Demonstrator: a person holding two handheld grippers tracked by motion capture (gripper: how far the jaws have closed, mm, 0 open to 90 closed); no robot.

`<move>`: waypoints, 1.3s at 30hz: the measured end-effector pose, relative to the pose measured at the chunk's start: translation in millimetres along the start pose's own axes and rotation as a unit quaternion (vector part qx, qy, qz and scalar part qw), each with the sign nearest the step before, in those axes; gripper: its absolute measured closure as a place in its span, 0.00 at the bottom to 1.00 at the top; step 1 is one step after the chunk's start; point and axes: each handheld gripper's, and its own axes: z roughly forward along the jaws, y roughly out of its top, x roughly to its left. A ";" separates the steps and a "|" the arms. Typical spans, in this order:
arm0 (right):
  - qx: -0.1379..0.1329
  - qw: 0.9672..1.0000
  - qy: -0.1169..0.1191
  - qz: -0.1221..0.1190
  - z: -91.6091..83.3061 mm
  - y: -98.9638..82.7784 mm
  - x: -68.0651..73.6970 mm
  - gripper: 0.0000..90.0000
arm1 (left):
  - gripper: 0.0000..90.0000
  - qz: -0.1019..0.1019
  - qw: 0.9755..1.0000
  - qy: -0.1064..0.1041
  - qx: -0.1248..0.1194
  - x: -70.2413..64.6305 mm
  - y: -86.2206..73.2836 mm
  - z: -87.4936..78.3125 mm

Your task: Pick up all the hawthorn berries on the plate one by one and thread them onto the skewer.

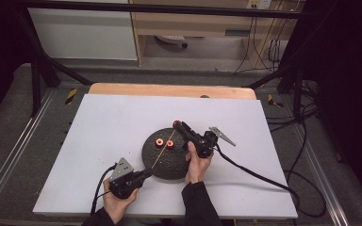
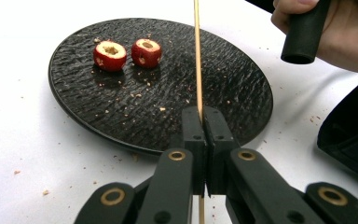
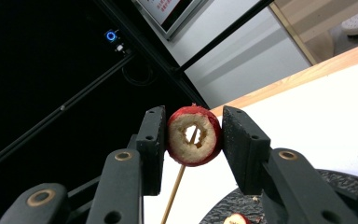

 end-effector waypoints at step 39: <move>0.042 0.999 0.013 -0.008 -8.9 -11.9 6.9 0.68 | 0.98 0.007 1.000 -0.009 0.001 2.1 46.7 31.2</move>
